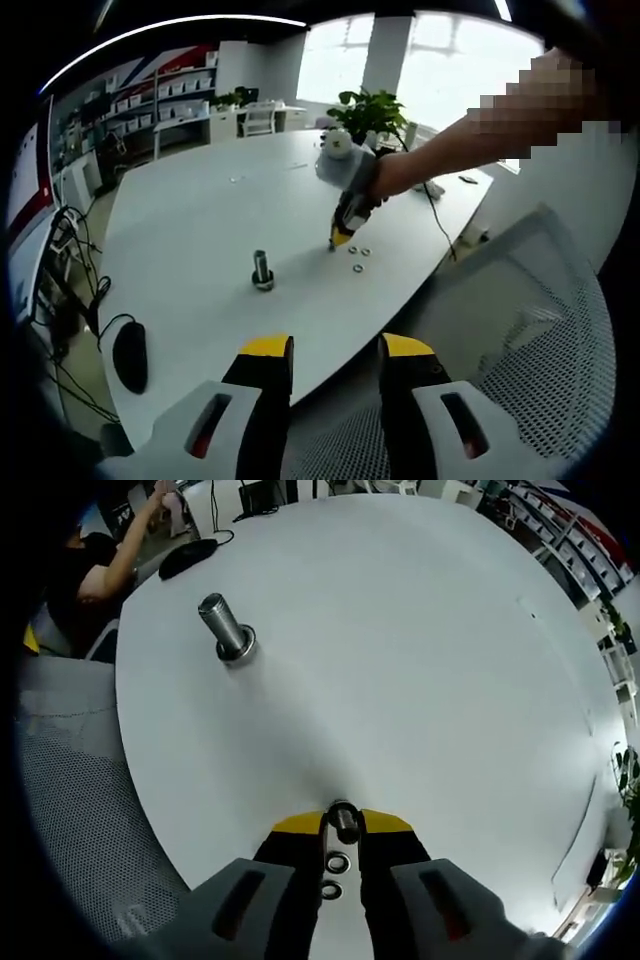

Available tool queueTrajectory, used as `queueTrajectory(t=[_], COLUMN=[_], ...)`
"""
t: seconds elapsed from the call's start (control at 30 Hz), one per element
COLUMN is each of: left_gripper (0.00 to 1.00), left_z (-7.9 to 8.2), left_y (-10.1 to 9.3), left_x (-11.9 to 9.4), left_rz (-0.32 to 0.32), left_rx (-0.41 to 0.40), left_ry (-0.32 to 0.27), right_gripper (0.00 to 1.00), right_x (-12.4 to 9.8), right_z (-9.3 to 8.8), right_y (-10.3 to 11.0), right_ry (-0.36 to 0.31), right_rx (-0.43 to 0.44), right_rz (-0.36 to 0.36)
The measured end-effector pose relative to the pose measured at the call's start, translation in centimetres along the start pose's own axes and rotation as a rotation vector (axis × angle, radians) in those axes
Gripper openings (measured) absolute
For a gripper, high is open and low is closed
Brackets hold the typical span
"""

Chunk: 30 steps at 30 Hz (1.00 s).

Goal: Place the washer onto the threaded stud by aligning its center hole with the stud, sliding it down to the base, and recovering from edge contact or off-axis alignment until the washer reaches the visible bottom stop.

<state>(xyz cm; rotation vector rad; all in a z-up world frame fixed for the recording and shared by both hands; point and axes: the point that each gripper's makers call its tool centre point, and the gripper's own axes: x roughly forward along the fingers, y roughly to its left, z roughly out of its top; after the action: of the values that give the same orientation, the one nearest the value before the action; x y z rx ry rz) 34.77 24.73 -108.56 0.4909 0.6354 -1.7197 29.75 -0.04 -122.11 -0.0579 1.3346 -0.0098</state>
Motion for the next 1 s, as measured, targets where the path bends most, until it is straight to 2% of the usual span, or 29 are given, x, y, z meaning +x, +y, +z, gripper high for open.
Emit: queueTrajectory(t=[0.07, 0.37, 0.43, 0.5, 0.6, 0.67, 0.77, 1.0], left_gripper=[0.32, 0.32, 0.32, 0.32, 0.32, 0.32, 0.32, 0.32], left_z=[0.0, -0.1, -0.1, -0.1, -0.2, -0.2, -0.2, -0.1], left_y=[0.0, 0.1, 0.0, 0.0, 0.0, 0.0, 0.0, 0.0], left_x=[0.0, 0.1, 0.1, 0.1, 0.1, 0.1, 0.1, 0.1], left_rz=[0.000, -0.003, -0.004, -0.006, -0.008, -0.008, -0.007, -0.007], left_rx=[0.000, -0.001, -0.001, -0.001, -0.001, -0.002, -0.003, -0.002], left_ry=[0.001, 0.001, 0.001, 0.002, 0.003, 0.002, 0.000, -0.005], right_gripper=[0.14, 0.15, 0.15, 0.15, 0.15, 0.16, 0.18, 0.23], right_x=[0.6, 0.6, 1.2, 0.9, 2.0, 1.1, 1.6, 0.6], right_z=[-0.6, -1.3, -1.3, -1.3, -1.7, -2.0, -2.4, -2.5], right_y=[0.2, 0.6, -0.2, 0.1, -0.7, 0.2, -0.2, 0.0], right_ry=[0.010, 0.021, 0.020, 0.019, 0.029, 0.036, 0.042, 0.027], right_rx=[0.004, 0.017, 0.024, 0.038, 0.041, 0.044, 0.054, 0.075], right_rz=[0.003, 0.003, 0.005, 0.007, 0.006, 0.003, -0.006, -0.023])
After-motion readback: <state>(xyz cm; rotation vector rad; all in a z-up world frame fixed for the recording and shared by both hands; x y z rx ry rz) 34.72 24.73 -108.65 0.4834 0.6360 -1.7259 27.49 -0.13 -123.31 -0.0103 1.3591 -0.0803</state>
